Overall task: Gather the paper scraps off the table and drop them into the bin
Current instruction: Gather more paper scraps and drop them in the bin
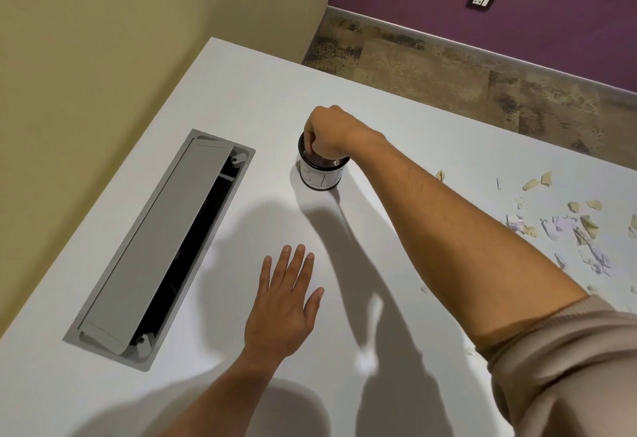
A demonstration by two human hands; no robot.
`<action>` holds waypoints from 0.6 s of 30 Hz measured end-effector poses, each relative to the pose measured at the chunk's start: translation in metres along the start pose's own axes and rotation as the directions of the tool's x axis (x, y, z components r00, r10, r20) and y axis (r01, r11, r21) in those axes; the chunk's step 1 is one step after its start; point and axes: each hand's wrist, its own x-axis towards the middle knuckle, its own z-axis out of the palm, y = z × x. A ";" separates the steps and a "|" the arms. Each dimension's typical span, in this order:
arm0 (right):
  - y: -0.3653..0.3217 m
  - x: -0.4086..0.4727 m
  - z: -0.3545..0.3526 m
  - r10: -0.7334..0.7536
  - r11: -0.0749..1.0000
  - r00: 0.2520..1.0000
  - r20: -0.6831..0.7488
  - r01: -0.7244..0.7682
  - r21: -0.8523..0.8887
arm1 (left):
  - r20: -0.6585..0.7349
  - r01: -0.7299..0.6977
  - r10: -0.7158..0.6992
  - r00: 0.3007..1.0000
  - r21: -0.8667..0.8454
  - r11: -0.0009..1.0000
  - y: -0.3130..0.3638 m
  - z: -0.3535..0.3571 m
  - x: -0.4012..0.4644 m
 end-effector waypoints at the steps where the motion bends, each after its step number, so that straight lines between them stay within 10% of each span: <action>1: 0.000 0.000 0.001 -0.004 1.000 1.000 0.030 0.003 0.004 | 0.000 0.001 -0.001 1.000 -0.002 1.000 0.000 0.000 0.000; 18: 0.001 0.029 0.015 0.090 0.959 0.934 0.345 0.012 -0.284 | 0.004 0.012 -0.012 1.000 0.008 1.000 -0.002 0.004 0.000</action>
